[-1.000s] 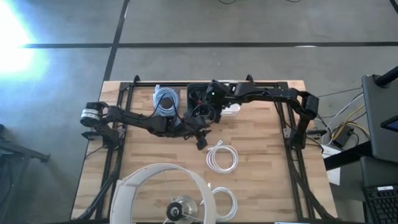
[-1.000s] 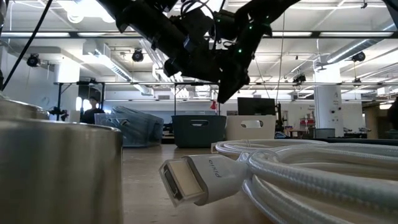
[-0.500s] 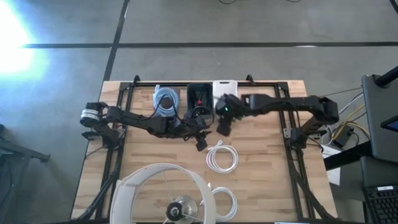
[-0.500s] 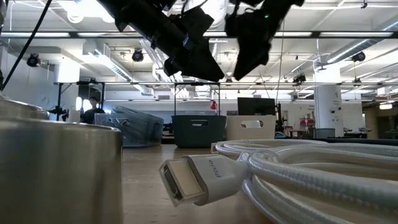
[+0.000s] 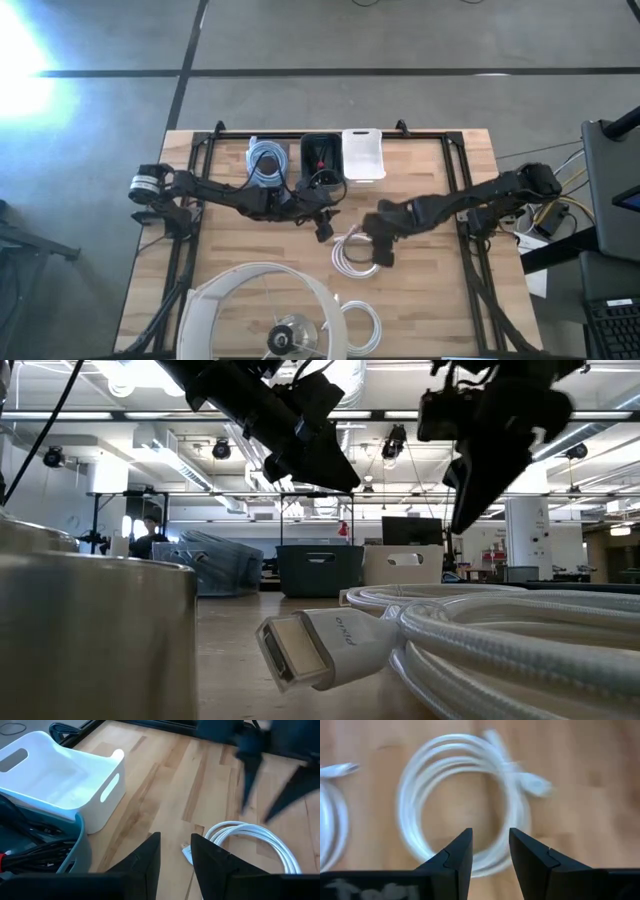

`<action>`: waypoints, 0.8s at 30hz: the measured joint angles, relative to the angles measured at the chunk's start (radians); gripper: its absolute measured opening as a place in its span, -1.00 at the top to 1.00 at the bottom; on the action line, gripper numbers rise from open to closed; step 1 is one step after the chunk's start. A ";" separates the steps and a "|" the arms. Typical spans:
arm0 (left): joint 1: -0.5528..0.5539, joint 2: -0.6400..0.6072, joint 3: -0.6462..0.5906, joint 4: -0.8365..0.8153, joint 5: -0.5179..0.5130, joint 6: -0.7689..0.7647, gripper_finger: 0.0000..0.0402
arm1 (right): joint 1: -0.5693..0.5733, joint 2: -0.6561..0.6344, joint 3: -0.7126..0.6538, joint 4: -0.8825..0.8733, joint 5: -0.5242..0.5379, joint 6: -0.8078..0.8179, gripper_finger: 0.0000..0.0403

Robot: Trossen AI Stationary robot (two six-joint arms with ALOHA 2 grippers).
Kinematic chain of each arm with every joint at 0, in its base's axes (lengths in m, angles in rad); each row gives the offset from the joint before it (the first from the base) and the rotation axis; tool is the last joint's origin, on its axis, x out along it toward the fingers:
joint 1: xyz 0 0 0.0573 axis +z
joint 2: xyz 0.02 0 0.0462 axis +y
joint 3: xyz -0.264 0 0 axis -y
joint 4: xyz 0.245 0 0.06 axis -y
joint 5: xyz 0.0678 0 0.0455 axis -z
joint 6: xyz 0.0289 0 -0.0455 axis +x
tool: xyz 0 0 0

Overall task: Sort HDMI cables
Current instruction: Put the top white HDMI cable into the white bin

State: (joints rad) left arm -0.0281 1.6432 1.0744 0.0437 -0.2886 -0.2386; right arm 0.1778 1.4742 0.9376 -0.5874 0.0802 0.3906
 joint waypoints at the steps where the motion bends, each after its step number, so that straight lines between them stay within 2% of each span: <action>1: 0.000 0.000 0.000 0.000 0.000 0.000 0.45 | 0.017 0.000 -0.016 0.032 -0.010 -0.001 0.40; 9: 0.000 0.000 0.000 0.000 0.000 0.000 0.45 | 0.124 -0.001 -0.128 0.288 -0.014 -0.005 0.45; 14: 0.000 0.000 0.000 0.001 -0.001 0.000 0.45 | 0.163 -0.001 -0.179 0.355 -0.056 0.000 0.50; 24: 0.000 0.000 0.000 0.001 -0.002 -0.001 0.45 | 0.198 0.026 -0.262 0.542 -0.063 0.002 0.58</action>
State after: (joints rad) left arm -0.0284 1.6432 1.0744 0.0444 -0.2901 -0.2394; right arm 0.3759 1.5005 0.6759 -0.0454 0.0176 0.3923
